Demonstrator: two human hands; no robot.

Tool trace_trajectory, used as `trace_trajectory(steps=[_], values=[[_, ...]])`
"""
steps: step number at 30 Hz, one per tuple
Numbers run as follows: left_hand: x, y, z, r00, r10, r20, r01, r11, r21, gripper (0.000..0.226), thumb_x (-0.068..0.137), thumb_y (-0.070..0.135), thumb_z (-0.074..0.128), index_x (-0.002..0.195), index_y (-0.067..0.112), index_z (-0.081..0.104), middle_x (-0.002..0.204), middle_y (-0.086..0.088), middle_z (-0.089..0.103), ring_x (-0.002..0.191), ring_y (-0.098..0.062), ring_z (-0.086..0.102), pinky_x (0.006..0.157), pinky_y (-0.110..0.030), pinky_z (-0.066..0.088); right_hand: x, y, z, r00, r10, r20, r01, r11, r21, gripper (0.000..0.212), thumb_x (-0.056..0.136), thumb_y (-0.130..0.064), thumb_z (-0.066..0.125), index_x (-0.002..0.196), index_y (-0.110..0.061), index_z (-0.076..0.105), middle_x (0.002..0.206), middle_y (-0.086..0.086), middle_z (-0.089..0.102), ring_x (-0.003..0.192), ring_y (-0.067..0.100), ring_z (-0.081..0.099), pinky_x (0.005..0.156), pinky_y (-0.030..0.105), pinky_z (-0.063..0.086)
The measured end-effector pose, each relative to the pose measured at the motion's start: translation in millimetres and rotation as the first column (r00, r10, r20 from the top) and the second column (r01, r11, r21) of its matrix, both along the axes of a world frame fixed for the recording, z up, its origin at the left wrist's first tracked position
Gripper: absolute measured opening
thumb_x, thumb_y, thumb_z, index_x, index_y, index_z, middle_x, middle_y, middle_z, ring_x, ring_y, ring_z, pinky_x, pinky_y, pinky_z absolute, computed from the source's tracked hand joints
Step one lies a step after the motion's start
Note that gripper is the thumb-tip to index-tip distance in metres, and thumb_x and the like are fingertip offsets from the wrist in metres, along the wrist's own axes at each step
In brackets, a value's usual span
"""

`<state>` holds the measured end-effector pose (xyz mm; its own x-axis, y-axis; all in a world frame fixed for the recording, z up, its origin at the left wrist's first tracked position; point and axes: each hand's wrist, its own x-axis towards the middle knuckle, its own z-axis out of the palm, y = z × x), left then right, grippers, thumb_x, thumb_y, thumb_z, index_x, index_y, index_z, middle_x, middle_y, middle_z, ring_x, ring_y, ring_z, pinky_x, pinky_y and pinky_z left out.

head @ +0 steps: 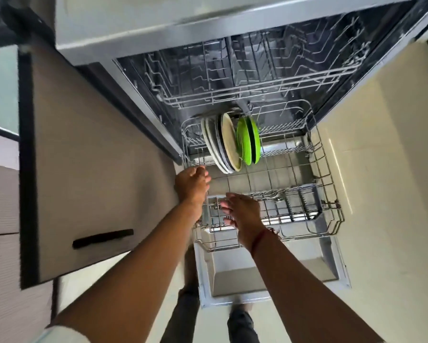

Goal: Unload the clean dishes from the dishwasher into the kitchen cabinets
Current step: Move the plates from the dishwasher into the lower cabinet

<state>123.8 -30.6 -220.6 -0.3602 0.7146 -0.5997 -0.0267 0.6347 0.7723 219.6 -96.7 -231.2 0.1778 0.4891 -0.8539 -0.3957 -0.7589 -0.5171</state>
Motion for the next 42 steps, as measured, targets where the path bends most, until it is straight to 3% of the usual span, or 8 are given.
trace_trajectory(steps=[4,10,15,23,32,37,39,42], values=[[-4,34,-40,0.992,-0.032,-0.120,0.025,0.998,-0.061,0.005,0.093,0.013,0.064,0.094,0.012,0.068,0.078,0.003,0.068,0.077,-0.016,0.069,0.075,-0.033,0.060,-8,36,-27,0.995,-0.071,-0.067,0.070,0.997,-0.009,0.015,0.095,-0.012,0.054,0.104,-0.011,0.067,0.070,0.001,0.069,0.061,0.012,0.058,0.057,0.021,0.041],[5,79,-85,0.971,-0.051,-0.233,0.037,0.997,-0.062,0.026,0.085,0.015,0.072,0.109,0.008,0.071,0.101,-0.012,0.074,0.093,-0.024,0.072,0.087,-0.044,0.058,-21,84,-78,0.923,-0.295,-0.245,0.261,0.952,-0.162,0.011,0.095,-0.009,0.052,0.091,-0.011,0.062,0.065,0.005,0.067,0.060,0.017,0.057,0.054,0.025,0.039],[16,106,-96,0.727,-0.325,-0.605,0.373,0.926,-0.048,0.014,0.081,0.013,0.066,0.080,0.020,0.077,0.083,0.001,0.077,0.076,-0.017,0.072,0.075,-0.025,0.056,-31,103,-107,0.840,-0.407,-0.359,0.344,0.911,-0.229,0.010,0.096,-0.012,0.048,0.100,-0.011,0.057,0.076,0.010,0.066,0.064,0.022,0.058,0.052,0.026,0.043],[10,139,-111,0.500,-0.477,-0.723,0.498,0.841,-0.211,0.026,0.082,0.023,0.072,0.099,0.003,0.074,0.096,-0.015,0.075,0.092,-0.031,0.069,0.068,-0.029,0.050,-43,118,-130,0.733,-0.492,-0.470,0.422,0.870,-0.253,0.026,0.100,-0.027,0.044,0.083,-0.014,0.059,0.083,0.005,0.067,0.067,0.018,0.060,0.062,0.027,0.045],[31,156,-105,0.620,-0.364,-0.696,0.355,0.920,-0.165,0.054,0.077,0.000,0.075,0.127,0.001,0.057,0.121,-0.024,0.064,0.106,-0.037,0.065,0.083,-0.043,0.058,-46,131,-139,0.654,-0.558,-0.511,0.478,0.828,-0.293,0.035,0.104,-0.025,0.038,0.130,-0.006,0.051,0.109,0.012,0.067,0.084,0.019,0.064,0.061,0.028,0.050],[26,157,-105,0.621,-0.398,-0.675,0.402,0.901,-0.161,0.053,0.077,0.010,0.078,0.124,0.000,0.058,0.120,-0.024,0.063,0.102,-0.036,0.066,0.080,-0.042,0.059,-44,136,-141,0.643,-0.545,-0.537,0.482,0.834,-0.269,0.027,0.105,-0.021,0.036,0.112,-0.001,0.054,0.126,0.016,0.062,0.121,0.027,0.059,0.074,0.032,0.052],[23,156,-103,0.570,-0.392,-0.722,0.430,0.891,-0.145,0.051,0.075,0.026,0.081,0.117,0.002,0.063,0.118,-0.019,0.067,0.104,-0.031,0.066,0.079,-0.034,0.056,-43,137,-137,0.616,-0.545,-0.568,0.496,0.829,-0.257,0.026,0.105,-0.018,0.036,0.092,-0.003,0.052,0.106,0.014,0.066,0.106,0.027,0.066,0.080,0.033,0.052],[21,150,-90,0.549,-0.313,-0.775,0.400,0.912,-0.086,0.045,0.075,0.038,0.079,0.104,0.005,0.068,0.109,-0.013,0.071,0.092,-0.026,0.067,0.061,-0.029,0.050,-47,133,-125,0.584,-0.547,-0.600,0.514,0.821,-0.249,0.030,0.105,-0.018,0.035,0.084,-0.005,0.052,0.064,0.009,0.068,0.056,0.017,0.068,0.053,0.025,0.057]])
